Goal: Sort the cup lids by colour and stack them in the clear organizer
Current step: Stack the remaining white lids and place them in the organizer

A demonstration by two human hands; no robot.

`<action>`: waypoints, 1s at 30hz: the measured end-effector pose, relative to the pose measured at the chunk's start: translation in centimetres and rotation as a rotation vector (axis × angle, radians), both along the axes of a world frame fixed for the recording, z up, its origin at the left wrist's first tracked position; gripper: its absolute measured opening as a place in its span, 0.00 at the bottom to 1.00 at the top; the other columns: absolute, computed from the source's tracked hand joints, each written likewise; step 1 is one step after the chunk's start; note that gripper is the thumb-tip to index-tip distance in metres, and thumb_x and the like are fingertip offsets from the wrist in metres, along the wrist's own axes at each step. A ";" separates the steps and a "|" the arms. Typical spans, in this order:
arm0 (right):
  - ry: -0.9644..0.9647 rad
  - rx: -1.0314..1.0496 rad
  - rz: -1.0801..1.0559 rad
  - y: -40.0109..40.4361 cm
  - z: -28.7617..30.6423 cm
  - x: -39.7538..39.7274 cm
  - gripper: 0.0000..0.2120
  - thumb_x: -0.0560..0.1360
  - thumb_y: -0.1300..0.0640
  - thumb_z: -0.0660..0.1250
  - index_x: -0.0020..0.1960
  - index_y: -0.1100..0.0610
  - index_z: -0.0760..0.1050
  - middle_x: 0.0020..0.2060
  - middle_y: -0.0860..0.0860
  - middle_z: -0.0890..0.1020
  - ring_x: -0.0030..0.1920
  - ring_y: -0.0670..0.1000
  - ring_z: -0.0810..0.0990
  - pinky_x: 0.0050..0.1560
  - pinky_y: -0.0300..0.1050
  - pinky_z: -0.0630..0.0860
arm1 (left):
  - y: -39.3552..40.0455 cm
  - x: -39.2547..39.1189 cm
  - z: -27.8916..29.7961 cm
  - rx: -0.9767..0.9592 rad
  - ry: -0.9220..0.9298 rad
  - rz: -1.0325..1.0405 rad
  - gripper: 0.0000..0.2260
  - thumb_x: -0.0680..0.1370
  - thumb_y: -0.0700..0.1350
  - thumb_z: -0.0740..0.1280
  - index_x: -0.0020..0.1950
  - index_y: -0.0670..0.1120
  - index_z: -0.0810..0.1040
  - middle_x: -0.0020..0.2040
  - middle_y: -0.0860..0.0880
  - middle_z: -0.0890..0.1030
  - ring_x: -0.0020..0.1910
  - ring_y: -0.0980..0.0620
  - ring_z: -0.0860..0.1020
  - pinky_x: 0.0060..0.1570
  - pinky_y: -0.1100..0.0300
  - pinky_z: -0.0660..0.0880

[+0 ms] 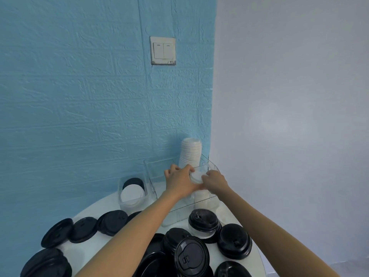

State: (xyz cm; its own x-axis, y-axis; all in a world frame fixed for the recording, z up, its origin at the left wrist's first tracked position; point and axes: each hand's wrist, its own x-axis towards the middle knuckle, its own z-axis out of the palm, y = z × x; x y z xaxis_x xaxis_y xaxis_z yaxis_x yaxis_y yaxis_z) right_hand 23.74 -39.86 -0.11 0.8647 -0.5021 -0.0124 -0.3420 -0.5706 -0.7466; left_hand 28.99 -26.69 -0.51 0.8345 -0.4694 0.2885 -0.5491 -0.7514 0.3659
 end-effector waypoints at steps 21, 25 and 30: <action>-0.081 -0.008 0.053 0.5 -1.0 -0.7 0.18 0.80 0.55 0.64 0.69 0.58 0.76 0.65 0.55 0.80 0.66 0.57 0.76 0.66 0.50 0.71 | -0.1 -1.1 0.3 0.228 -0.157 0.069 0.39 0.66 0.80 0.62 0.59 0.49 0.75 0.59 0.51 0.77 0.60 0.45 0.66 0.58 0.49 0.63; -0.059 0.016 0.063 0.3 -0.6 -1.2 0.24 0.83 0.48 0.61 0.76 0.56 0.68 0.72 0.56 0.74 0.72 0.57 0.72 0.72 0.51 0.66 | 0.7 -1.5 0.0 0.227 -0.165 0.038 0.41 0.69 0.80 0.57 0.66 0.50 0.74 0.67 0.50 0.71 0.67 0.45 0.63 0.65 0.48 0.61; -0.097 -0.064 0.040 0.7 0.4 -1.5 0.27 0.82 0.42 0.61 0.76 0.55 0.67 0.72 0.56 0.74 0.72 0.58 0.72 0.71 0.53 0.67 | 3.3 -1.8 0.6 0.010 -0.094 0.021 0.35 0.74 0.75 0.56 0.73 0.54 0.70 0.72 0.52 0.68 0.72 0.47 0.62 0.69 0.49 0.60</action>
